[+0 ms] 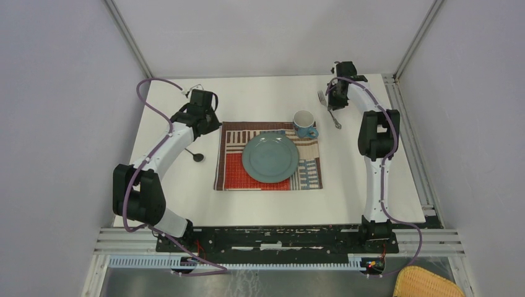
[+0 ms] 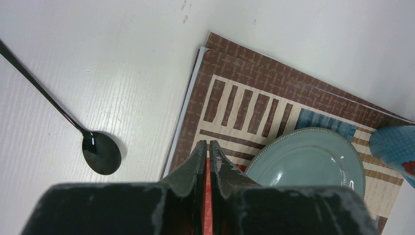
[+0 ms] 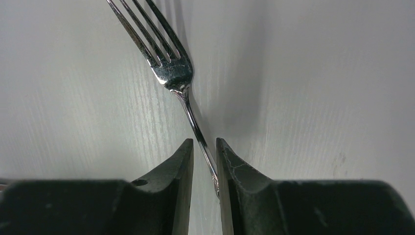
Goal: Set the dinner table for one person
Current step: Pick up the fork at the center of the board, then place the fork on the napkin.
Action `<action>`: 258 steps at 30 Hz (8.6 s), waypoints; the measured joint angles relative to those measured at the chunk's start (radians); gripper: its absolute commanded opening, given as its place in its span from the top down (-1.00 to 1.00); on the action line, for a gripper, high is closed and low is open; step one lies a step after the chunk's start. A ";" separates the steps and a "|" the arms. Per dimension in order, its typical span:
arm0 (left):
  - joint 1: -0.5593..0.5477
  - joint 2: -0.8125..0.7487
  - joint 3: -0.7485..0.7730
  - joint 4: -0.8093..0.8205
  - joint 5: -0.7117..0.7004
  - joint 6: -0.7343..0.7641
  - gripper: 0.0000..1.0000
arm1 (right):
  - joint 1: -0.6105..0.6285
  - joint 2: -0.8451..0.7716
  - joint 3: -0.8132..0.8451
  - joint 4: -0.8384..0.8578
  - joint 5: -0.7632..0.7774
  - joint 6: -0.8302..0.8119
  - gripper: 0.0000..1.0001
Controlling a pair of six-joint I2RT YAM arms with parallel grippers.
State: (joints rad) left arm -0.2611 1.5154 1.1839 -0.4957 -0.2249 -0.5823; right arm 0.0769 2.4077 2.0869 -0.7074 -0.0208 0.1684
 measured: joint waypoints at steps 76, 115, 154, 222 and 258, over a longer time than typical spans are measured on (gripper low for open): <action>0.018 0.000 0.014 -0.026 0.027 0.030 0.77 | 0.026 0.024 0.077 -0.103 0.102 0.048 1.00; 0.018 -0.058 -0.067 0.042 0.105 0.029 0.76 | 0.109 -0.676 -0.555 -0.156 0.232 0.232 1.00; 0.020 -0.107 -0.114 0.048 0.007 0.018 0.75 | 0.718 -0.954 -0.723 -0.234 0.412 0.503 1.00; 0.340 -0.223 -0.113 -0.066 -0.100 -0.062 0.75 | 0.995 -0.057 -0.058 -0.061 0.242 0.406 1.00; 0.287 -0.470 -0.190 -0.200 -0.069 -0.187 0.75 | 0.815 -0.406 -0.095 -0.077 0.314 0.287 0.23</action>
State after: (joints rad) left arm 0.0261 1.0454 0.9939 -0.6952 -0.2939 -0.7696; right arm 0.8921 2.0014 1.9915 -0.7845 0.2932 0.4553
